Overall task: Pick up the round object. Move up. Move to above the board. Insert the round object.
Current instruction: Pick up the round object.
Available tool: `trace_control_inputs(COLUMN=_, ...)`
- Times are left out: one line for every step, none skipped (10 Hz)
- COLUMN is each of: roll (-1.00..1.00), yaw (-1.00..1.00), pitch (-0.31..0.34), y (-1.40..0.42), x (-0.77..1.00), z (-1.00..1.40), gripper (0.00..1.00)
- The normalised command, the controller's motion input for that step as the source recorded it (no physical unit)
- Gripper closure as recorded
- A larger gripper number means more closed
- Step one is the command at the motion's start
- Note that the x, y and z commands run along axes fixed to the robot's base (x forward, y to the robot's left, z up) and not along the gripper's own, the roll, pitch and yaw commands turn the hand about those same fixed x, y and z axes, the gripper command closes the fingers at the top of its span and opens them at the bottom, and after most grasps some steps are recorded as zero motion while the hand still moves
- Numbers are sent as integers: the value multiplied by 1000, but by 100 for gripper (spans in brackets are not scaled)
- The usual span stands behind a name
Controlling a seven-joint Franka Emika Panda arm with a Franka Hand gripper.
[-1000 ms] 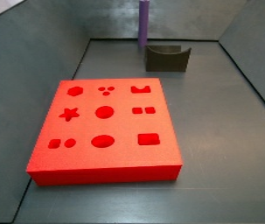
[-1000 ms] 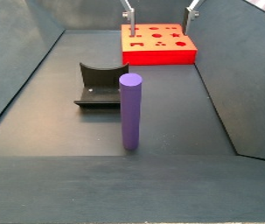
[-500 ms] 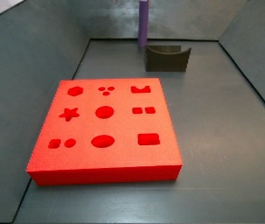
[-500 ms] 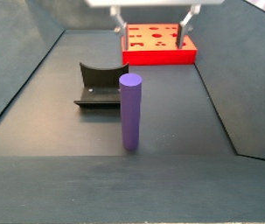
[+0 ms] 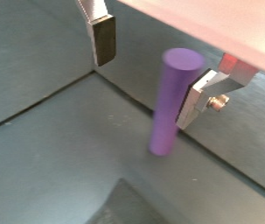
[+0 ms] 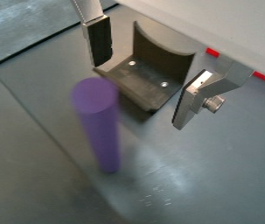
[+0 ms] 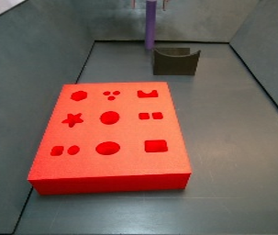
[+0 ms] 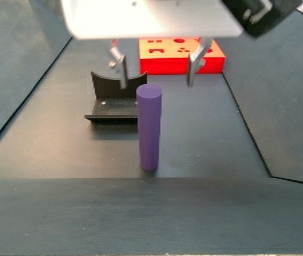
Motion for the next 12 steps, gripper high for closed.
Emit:
trace_control_inputs(roll=-279, yaw=-246, pitch=-19, y=509, x=0, z=-206, gripper=0)
trace_control_inputs(roll=-276, yaw=-249, pitch=-59, y=497, x=0, z=-214, gripper=0)
trace_control_inputs(roll=-224, yaw=-229, pitch=-60, y=469, x=0, z=-269, gripper=0)
trace_control_inputs(roll=-119, yaw=-140, pitch=-40, y=237, x=9, z=-283, gripper=0)
trace_control_inputs(roll=-169, yaw=-120, pitch=-60, y=160, x=131, z=-303, gripper=0)
trace_control_inputs(roll=-99, yaw=-146, pitch=0, y=69, x=31, z=-37, gripper=0)
trace_control_inputs(roll=13, yaw=0, pitch=0, y=0, x=0, z=0, gripper=0)
trace_control_inputs(roll=0, yaw=0, pitch=0, y=0, x=0, z=0, gripper=0)
trace_control_inputs(roll=0, yaw=0, pitch=0, y=0, x=0, z=0, gripper=100)
trace_control_inputs(roll=0, yaw=0, pitch=0, y=0, x=0, z=0, gripper=100)
trace_control_inputs(roll=0, yaw=0, pitch=0, y=0, x=0, z=0, gripper=100)
trace_control_inputs(roll=0, yaw=0, pitch=0, y=0, x=0, z=0, gripper=100)
